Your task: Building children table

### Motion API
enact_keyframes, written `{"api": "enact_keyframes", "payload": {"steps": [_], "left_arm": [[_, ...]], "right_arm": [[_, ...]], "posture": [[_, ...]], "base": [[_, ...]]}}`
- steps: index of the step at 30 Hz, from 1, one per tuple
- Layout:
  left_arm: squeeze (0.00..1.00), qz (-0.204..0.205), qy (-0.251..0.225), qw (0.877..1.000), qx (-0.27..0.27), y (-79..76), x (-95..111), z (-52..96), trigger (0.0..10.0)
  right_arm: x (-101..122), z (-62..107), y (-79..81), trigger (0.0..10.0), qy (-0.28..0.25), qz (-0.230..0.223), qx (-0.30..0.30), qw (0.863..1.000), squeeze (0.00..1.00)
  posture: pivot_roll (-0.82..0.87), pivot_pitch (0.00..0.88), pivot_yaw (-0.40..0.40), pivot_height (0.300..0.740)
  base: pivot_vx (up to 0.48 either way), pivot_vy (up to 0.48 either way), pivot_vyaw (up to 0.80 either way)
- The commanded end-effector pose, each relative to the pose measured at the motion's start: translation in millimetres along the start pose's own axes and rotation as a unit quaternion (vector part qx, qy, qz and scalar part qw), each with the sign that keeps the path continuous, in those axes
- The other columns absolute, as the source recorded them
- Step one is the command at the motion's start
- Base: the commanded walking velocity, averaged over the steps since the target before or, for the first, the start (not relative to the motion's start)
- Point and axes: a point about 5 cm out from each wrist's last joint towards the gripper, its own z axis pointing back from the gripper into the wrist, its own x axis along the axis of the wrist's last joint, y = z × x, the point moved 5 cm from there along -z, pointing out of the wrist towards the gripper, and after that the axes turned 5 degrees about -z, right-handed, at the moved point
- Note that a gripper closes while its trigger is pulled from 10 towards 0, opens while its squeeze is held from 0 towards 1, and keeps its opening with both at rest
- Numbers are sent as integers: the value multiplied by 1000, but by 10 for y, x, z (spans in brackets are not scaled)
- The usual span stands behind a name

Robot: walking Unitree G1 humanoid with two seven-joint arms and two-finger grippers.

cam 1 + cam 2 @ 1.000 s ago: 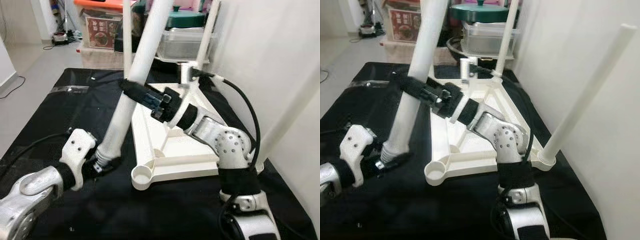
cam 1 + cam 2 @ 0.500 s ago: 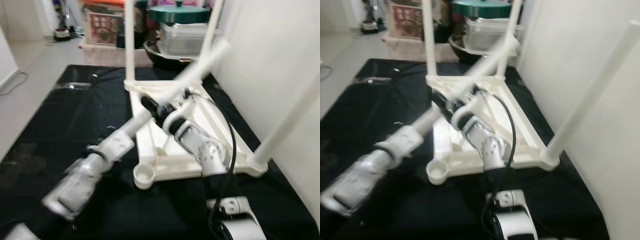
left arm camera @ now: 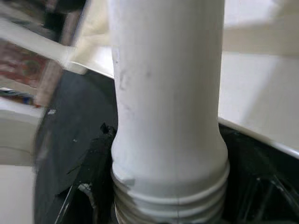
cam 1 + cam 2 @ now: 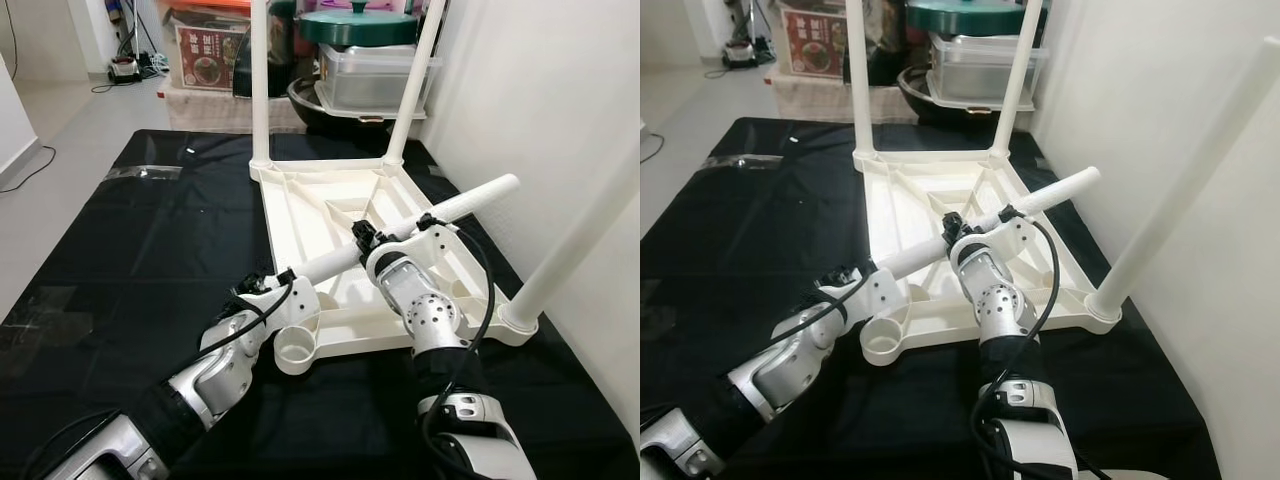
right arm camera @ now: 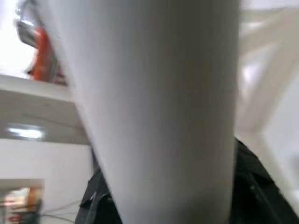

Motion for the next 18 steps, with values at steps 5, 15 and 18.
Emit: {"api": "enact_keyframes", "payload": {"steps": [5, 15, 18], "left_arm": [[31, -19, -52, 998, 0, -45, 250, 22, 10000], [1000, 7, -55, 998, 38, 207, 50, 107, 10000], [1000, 35, -36, 996, 78, 463, -264, 318, 10000]], "right_arm": [[-872, 198, 453, 0, 111, -63, 44, 991, 0], [-887, 234, 487, 0, 127, -43, 69, 988, 0], [-737, 260, 645, 0, 109, 53, 163, 979, 0]], "posture": [[93, 0, -75, 740], [88, 0, -76, 740], [94, 0, -77, 740]], "base": [[0, 0, 0], [0, 0, 0], [0, 0, 0]]}}
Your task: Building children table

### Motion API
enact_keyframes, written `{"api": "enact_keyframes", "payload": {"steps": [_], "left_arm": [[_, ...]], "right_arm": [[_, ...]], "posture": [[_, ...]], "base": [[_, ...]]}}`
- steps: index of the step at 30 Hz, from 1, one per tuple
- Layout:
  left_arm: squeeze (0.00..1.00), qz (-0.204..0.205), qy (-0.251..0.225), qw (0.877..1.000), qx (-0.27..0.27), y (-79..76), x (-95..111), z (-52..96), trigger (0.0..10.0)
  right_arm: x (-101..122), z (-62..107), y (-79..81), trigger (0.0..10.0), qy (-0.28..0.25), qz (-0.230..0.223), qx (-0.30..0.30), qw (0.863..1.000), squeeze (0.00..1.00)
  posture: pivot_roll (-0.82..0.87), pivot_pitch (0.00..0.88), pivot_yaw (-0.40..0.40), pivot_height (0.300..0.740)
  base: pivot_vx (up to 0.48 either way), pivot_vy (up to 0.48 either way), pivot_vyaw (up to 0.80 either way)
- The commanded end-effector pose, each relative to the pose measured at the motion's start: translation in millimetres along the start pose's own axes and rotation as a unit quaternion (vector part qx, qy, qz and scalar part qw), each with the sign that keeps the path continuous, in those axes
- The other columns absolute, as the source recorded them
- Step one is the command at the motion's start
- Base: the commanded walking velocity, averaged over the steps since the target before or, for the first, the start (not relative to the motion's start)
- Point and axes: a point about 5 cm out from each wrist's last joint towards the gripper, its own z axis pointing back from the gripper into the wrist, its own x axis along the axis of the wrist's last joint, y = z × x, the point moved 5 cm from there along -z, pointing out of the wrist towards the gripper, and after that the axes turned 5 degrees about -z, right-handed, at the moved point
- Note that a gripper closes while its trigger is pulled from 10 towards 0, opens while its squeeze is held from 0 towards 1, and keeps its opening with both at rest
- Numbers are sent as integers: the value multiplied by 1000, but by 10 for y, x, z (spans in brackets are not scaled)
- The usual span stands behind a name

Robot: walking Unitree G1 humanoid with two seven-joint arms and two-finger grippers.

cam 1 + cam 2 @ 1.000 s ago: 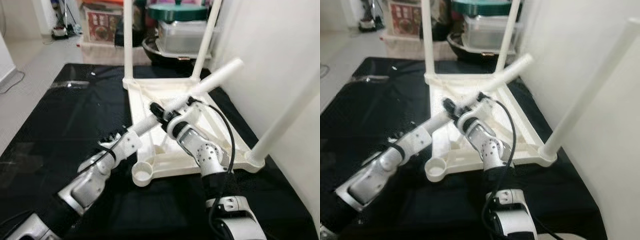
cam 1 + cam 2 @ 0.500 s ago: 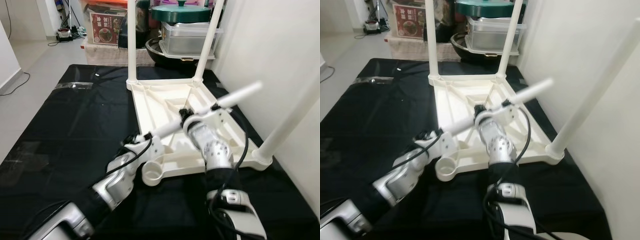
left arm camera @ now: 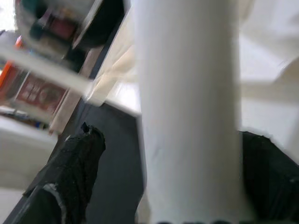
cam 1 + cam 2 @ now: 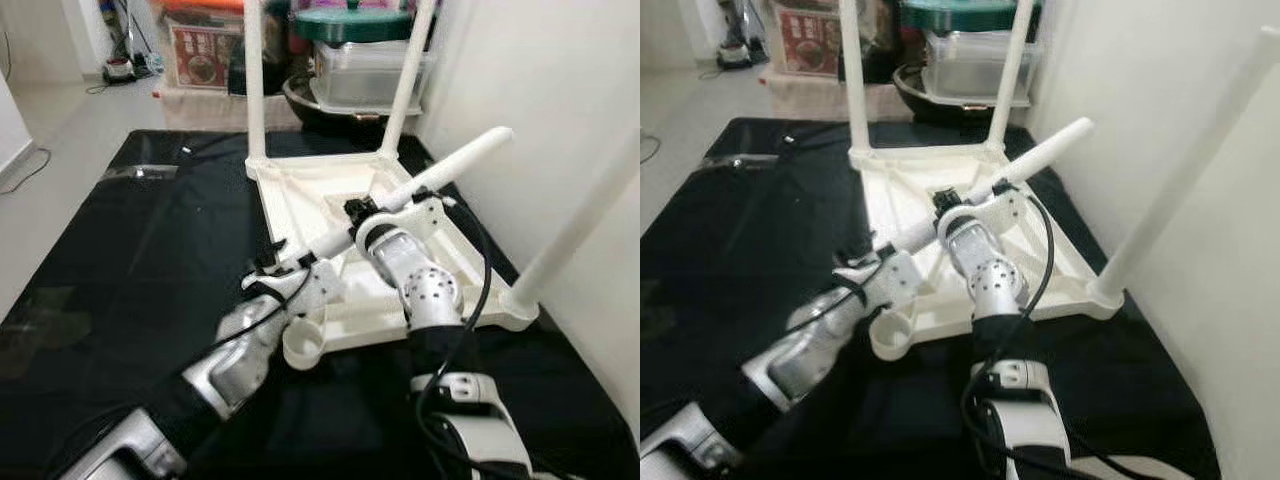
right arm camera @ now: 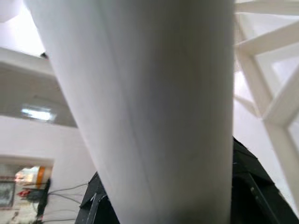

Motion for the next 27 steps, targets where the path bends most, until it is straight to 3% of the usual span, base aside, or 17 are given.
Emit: {"api": "enact_keyframes", "payload": {"steps": [1, 2, 4, 5, 7, 8, 9, 11, 13, 14, 15, 16, 18, 21, 25, 27], "left_arm": [[1000, 14, 9, 1000, 24, 170, -127, 122, 10000], [1000, 17, 16, 999, 35, 260, -209, 222, 10000], [1000, 17, 16, 999, 35, 260, -209, 222, 10000], [1000, 24, 26, 999, 39, 335, -297, 357, 10000], [1000, 24, 26, 999, 39, 335, -297, 357, 10000], [1000, 30, 33, 998, 35, 376, -363, 503, 10000], [0, 70, 32, 997, 9, 327, -368, 644, 10000], [0, 131, 12, 991, -38, 210, -273, 849, 10000], [0, 131, 12, 991, -38, 210, -273, 849, 10000], [0, 161, 0, 986, -47, 172, -209, 900, 10000], [0, 161, 0, 986, -47, 172, -209, 900, 10000], [0, 182, -4, 982, -45, 160, -181, 924, 10000], [0, 197, 4, 980, -24, 160, -218, 913, 10000], [0, 208, 13, 978, -17, 150, -255, 916, 10000], [0, 220, 24, 975, -22, 115, -285, 951, 10000], [0, 238, 30, 970, -39, 42, -316, 1010, 10000]], "right_arm": [[-519, 76, 415, 0, 60, 13, 93, 994, 0], [-434, 83, 455, 0, 47, 66, 124, 989, 0], [-434, 83, 455, 0, 47, 66, 124, 989, 0], [-309, 81, 475, 0, 33, 108, 148, 983, 0], [-309, 81, 475, 0, 33, 108, 148, 983, 0], [-152, 62, 485, 0, 17, 136, 160, 977, 0], [30, 34, 513, 0, -2, 159, 170, 972, 0], [324, 25, 679, 0, -45, 218, 205, 953, 0], [324, 25, 679, 0, -45, 218, 205, 953, 0], [429, 33, 772, 0, -66, 249, 220, 941, 0], [429, 33, 772, 0, -66, 249, 220, 941, 0], [527, 38, 852, 0, -90, 277, 227, 929, 0], [736, 26, 937, 0, -135, 277, 210, 928, 0], [823, 22, 975, 0, -142, 267, 212, 929, 0], [846, 51, 1040, 0, -138, 280, 239, 920, 0], [833, 120, 1128, 0, -118, 313, 284, 898, 0]], "posture": [[94, 0, -77, 740], [94, 0, -77, 740], [94, 0, -77, 740], [99, 0, -83, 740], [99, 0, -83, 740], [105, 0, -90, 740], [113, 0, -98, 740], [123, 0, -106, 740], [123, 0, -106, 740], [127, 0, -110, 740], [127, 0, -110, 740], [130, 0, -117, 740], [127, 0, -120, 740], [128, 0, -122, 740], [128, 0, -122, 740], [113, 0, -113, 740]], "base": [[0, 0, 0], [0, 0, 0], [0, 0, 0], [0, 0, 0], [0, 0, 0], [0, 0, 0], [0, 0, 0], [0, 0, 0], [0, 0, 0], [0, 0, 0], [0, 0, 0], [0, 0, 0], [0, 0, 0], [0, 0, 0], [0, 0, 0], [0, 0, 0]]}}
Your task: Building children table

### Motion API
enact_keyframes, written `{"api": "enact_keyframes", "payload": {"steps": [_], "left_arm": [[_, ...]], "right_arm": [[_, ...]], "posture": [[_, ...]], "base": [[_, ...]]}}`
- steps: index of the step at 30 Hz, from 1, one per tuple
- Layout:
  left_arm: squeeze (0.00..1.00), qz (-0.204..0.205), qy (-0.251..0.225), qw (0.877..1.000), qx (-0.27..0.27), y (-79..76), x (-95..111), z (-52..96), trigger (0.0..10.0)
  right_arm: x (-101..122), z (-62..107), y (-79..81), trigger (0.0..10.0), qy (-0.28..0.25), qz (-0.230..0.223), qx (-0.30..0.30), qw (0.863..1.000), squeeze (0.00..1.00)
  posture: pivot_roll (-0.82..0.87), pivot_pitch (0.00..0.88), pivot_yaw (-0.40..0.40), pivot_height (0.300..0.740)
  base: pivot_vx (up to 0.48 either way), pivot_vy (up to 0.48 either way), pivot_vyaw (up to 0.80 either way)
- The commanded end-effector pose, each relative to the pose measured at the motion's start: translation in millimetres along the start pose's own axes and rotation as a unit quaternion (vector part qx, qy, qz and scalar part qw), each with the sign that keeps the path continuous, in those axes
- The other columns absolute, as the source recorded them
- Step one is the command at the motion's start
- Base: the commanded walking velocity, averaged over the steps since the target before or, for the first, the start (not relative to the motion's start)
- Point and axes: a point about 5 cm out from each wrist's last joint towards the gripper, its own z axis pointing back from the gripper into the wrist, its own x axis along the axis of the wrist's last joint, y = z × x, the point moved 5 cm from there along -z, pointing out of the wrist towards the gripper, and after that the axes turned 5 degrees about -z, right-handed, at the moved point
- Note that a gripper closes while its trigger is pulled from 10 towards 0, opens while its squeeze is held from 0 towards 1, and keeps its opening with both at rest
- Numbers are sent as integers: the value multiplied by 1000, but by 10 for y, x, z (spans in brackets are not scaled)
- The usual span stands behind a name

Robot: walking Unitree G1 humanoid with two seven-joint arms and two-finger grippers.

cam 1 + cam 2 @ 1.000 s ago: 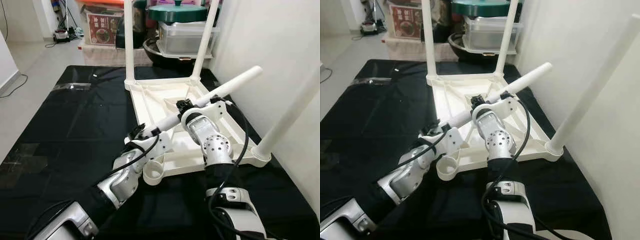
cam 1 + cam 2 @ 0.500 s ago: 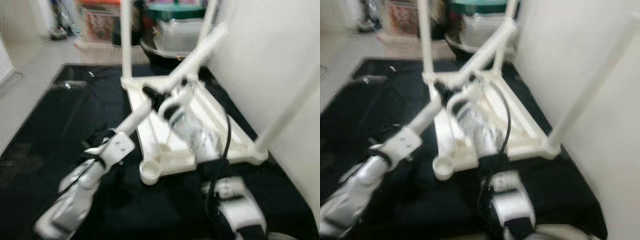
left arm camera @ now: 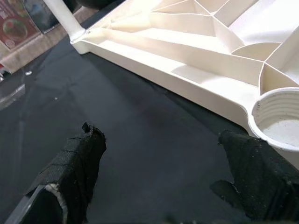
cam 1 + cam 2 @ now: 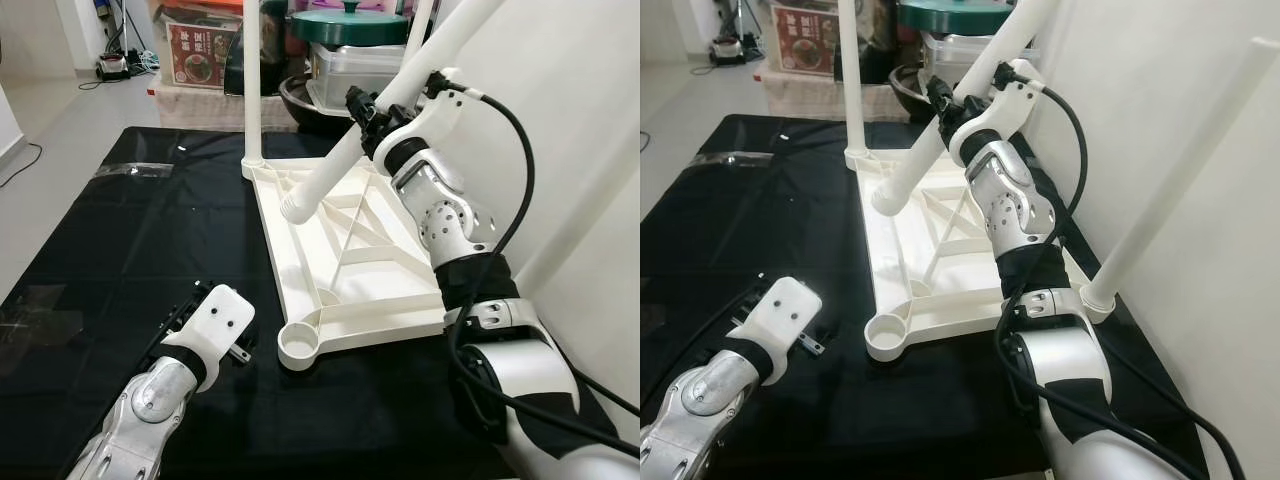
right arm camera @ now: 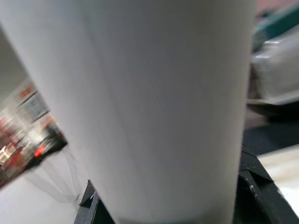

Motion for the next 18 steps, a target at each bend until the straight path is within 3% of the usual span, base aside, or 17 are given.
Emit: {"api": "enact_keyframes", "payload": {"steps": [1, 10, 11, 12, 13, 14, 15, 18], "left_arm": [[0, 26, 13, 999, -20, -74, -74, 53, 10000], [0, 93, 20, 995, -16, -97, -153, 95, 10000], [0, 122, 23, 992, -8, -90, -171, 96, 10000], [0, 122, 23, 992, -8, -90, -171, 96, 10000], [0, 146, 24, 989, 1, -71, -196, 105, 10000], [0, 146, 24, 989, 1, -71, -196, 105, 10000], [0, 161, 27, 986, 9, -50, -222, 119, 10000], [0, 175, 30, 984, 15, -32, -248, 136, 10000]], "right_arm": [[116, 8, 108, 0, 6, 34, 56, 998, 0], [27, 121, 126, 0, 48, 70, 115, 990, 0], [-22, 172, 130, 2431, 63, 80, 133, 986, 0], [-22, 172, 130, 2431, 63, 80, 133, 986, 0], [-71, 229, 150, 7529, 77, 87, 154, 981, 0], [-71, 229, 150, 7529, 77, 87, 154, 981, 0], [-106, 271, 171, 10000, 87, 91, 168, 978, 0], [-136, 304, 198, 10000, 96, 93, 180, 974, 0]], "posture": [[105, 0, -111, 740], [88, 0, -105, 740], [84, 0, -100, 740], [84, 0, -100, 740], [83, 0, -102, 740], [83, 0, -102, 740], [83, 0, -101, 740], [82, 0, -102, 740]], "base": [[0, 0, 0], [0, 0, 0], [0, 0, 0], [0, 0, 0], [0, 0, 0], [0, 0, 0], [0, 0, 0], [0, 0, 0]]}}
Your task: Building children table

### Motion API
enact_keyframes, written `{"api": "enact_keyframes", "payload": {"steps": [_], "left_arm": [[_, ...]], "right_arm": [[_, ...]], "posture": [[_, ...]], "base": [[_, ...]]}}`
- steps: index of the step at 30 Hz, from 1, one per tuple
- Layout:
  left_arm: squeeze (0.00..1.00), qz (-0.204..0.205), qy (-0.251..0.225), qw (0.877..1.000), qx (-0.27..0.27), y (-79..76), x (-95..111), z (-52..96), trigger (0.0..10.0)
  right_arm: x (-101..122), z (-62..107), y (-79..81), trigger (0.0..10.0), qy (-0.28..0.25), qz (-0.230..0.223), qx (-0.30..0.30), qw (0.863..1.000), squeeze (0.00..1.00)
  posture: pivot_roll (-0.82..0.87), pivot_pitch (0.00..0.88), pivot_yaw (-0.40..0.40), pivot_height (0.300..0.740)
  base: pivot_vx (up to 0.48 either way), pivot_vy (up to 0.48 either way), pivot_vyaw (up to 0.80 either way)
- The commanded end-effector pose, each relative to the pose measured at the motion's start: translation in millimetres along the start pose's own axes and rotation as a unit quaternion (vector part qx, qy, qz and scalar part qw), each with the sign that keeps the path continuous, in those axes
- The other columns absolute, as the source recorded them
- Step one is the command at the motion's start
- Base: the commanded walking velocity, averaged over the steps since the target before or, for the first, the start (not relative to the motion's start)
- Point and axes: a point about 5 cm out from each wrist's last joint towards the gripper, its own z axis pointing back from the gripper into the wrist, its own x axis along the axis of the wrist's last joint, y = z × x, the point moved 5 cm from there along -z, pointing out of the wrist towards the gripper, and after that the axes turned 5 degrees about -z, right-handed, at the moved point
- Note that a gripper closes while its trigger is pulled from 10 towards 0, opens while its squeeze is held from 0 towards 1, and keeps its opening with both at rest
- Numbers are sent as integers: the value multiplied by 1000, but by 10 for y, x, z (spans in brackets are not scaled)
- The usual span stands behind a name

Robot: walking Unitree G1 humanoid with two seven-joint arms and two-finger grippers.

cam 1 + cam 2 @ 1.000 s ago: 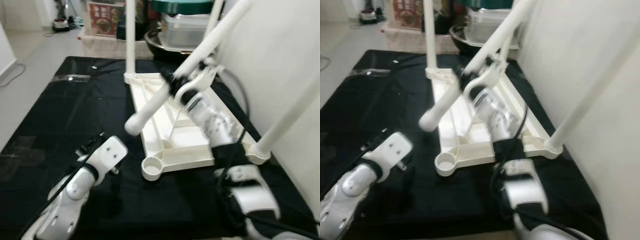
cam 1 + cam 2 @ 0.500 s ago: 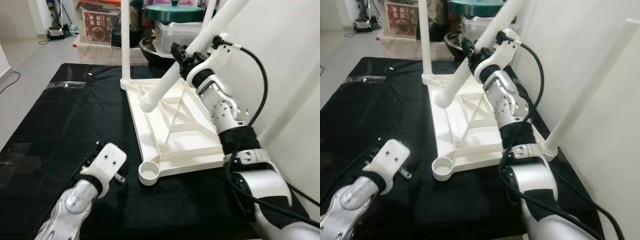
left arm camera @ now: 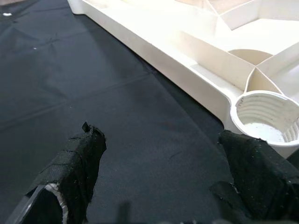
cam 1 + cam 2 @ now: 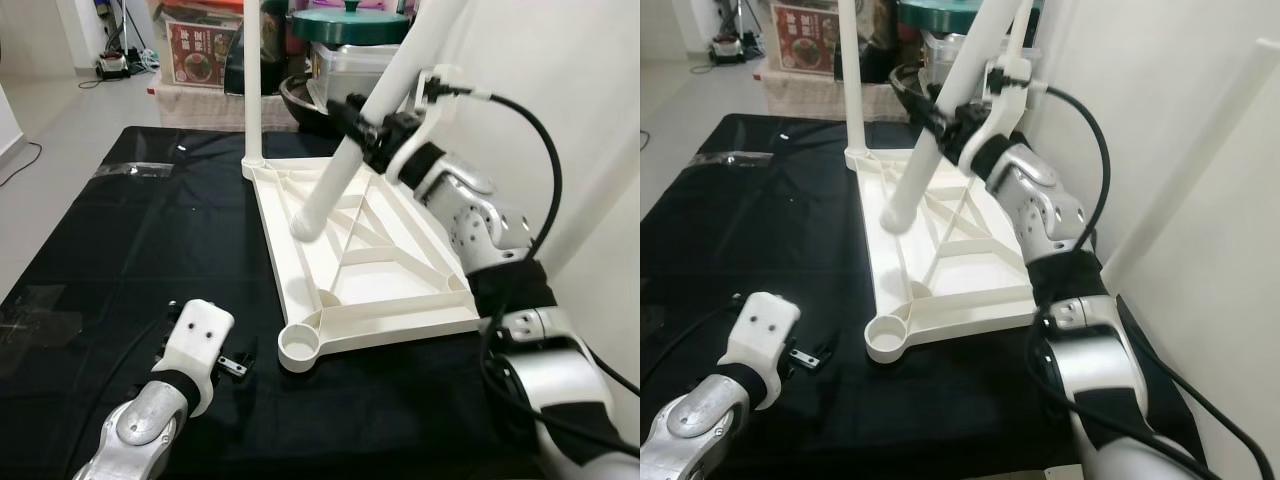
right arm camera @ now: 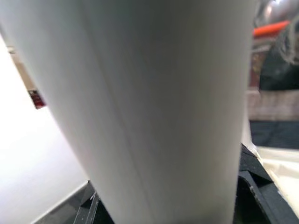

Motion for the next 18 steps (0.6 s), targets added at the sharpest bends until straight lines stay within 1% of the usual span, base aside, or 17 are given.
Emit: {"api": "enact_keyframes", "payload": {"steps": [1, 2, 4, 5, 6, 7, 9, 11, 12, 14, 15, 16, 17, 18], "left_arm": [[0, 15, 6, 1000, 4, 14, -36, 18, 10000], [0, 25, 5, 1000, 9, 44, -44, 34, 10000], [0, 25, 5, 1000, 9, 44, -44, 34, 10000], [0, 38, 6, 999, 11, 63, -53, 53, 10000], [0, 38, 6, 999, 11, 63, -53, 53, 10000], [0, 49, 0, 999, 14, 90, -45, 75, 10000], [0, 49, 0, 999, 14, 90, -45, 75, 10000], [0, 69, -5, 997, 22, 143, -68, 123, 10000], [0, 69, -5, 997, 22, 143, -68, 123, 10000], [0, 88, -6, 995, 38, 253, -111, 176, 10000], [0, 88, -6, 995, 38, 253, -111, 176, 10000], [0, 93, -6, 995, 43, 288, -122, 193, 10000], [0, 100, -6, 994, 49, 329, -136, 209, 10000], [0, 100, -6, 994, 49, 329, -136, 209, 10000]], "right_arm": [[57, 14, 66, 10000, 1, 13, 19, 1000, 0], [23, 28, 84, 10000, 9, 15, 25, 1000, 0], [23, 28, 84, 10000, 9, 15, 25, 1000, 0], [-10, 44, 93, 10000, 19, 18, 32, 999, 0], [-10, 44, 93, 10000, 19, 18, 32, 999, 0], [-62, 75, 116, 10000, 33, 26, 45, 998, 0], [-62, 75, 116, 10000, 33, 26, 45, 998, 0], [-162, 186, 189, 10000, 63, 42, 88, 993, 0], [-162, 186, 189, 10000, 63, 42, 88, 993, 0], [-211, 301, 323, 10000, 82, 47, 137, 986, 0], [-211, 301, 323, 10000, 82, 47, 137, 986, 0], [-226, 337, 363, 10000, 87, 46, 149, 984, 0], [-275, 382, 399, 10000, 93, 43, 158, 982, 0], [-275, 382, 399, 10000, 93, 43, 158, 982, 0]], "posture": [[82, 0, -102, 740], [85, 0, -104, 740], [85, 0, -104, 740], [88, 0, -107, 740], [88, 0, -107, 740], [91, 0, -110, 740], [91, 0, -110, 740], [92, 0, -113, 740], [92, 0, -113, 740], [89, 0, -114, 740], [89, 0, -114, 740], [89, 0, -114, 740], [94, 0, -117, 740], [94, 0, -117, 740]], "base": [[0, 0, 0], [0, 0, 0], [0, 0, 0], [0, 0, 0], [0, 0, 0], [0, 0, 0], [0, 0, 0], [0, 0, 0], [0, 0, 0], [0, 0, 0], [0, 0, 0], [0, 0, 0], [0, 330, 0], [0, 330, 0]]}}
